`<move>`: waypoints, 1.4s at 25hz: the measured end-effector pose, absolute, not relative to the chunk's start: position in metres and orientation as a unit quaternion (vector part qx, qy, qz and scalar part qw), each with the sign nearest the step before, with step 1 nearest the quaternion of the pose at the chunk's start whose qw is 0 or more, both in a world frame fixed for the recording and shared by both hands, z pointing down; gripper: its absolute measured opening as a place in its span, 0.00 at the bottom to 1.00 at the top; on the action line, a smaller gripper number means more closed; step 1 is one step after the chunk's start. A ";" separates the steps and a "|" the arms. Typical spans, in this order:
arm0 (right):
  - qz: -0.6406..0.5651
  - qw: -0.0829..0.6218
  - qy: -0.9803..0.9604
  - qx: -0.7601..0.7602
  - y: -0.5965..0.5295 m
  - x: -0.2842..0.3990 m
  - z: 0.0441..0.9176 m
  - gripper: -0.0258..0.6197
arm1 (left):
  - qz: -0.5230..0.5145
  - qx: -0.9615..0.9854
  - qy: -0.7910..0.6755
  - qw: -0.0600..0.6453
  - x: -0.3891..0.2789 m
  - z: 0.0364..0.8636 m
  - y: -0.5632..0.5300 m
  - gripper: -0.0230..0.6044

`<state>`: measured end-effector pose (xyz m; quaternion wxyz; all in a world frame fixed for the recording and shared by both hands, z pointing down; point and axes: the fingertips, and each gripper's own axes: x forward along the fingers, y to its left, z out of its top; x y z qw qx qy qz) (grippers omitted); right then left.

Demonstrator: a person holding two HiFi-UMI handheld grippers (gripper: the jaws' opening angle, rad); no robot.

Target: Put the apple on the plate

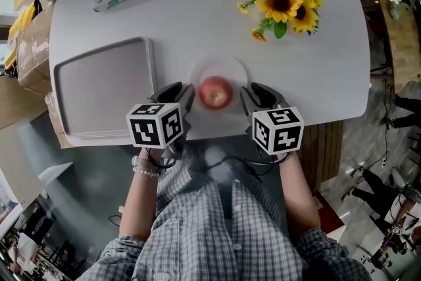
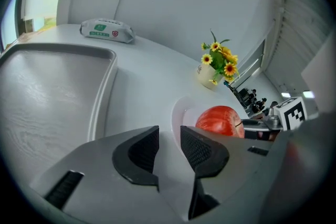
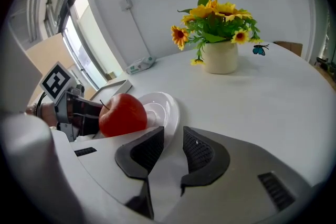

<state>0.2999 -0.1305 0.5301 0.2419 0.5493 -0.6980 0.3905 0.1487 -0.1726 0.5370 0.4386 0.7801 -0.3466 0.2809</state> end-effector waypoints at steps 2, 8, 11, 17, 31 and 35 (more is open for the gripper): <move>0.398 0.238 -0.696 0.549 -0.129 0.299 0.532 0.18 | 0.277 0.775 -0.350 0.446 0.148 0.539 -0.172 0.22; 0.421 0.219 -0.688 0.549 -0.127 0.298 0.534 0.18 | 0.270 0.765 -0.347 0.471 0.149 0.541 -0.171 0.22; 0.427 0.217 -0.688 0.545 -0.126 0.293 0.535 0.18 | 0.271 0.762 -0.346 0.475 0.150 0.541 -0.171 0.22; 0.440 0.206 -0.689 0.537 -0.125 0.277 0.536 0.18 | 0.268 0.759 -0.346 0.482 0.149 0.542 -0.172 0.21; 0.520 0.130 -0.634 0.558 -0.122 0.278 0.539 0.14 | 0.252 0.738 -0.339 0.526 0.145 0.545 -0.175 0.12; 0.553 0.104 -0.606 0.563 -0.121 0.280 0.538 0.13 | 0.257 0.728 -0.338 0.538 0.146 0.545 -0.176 0.12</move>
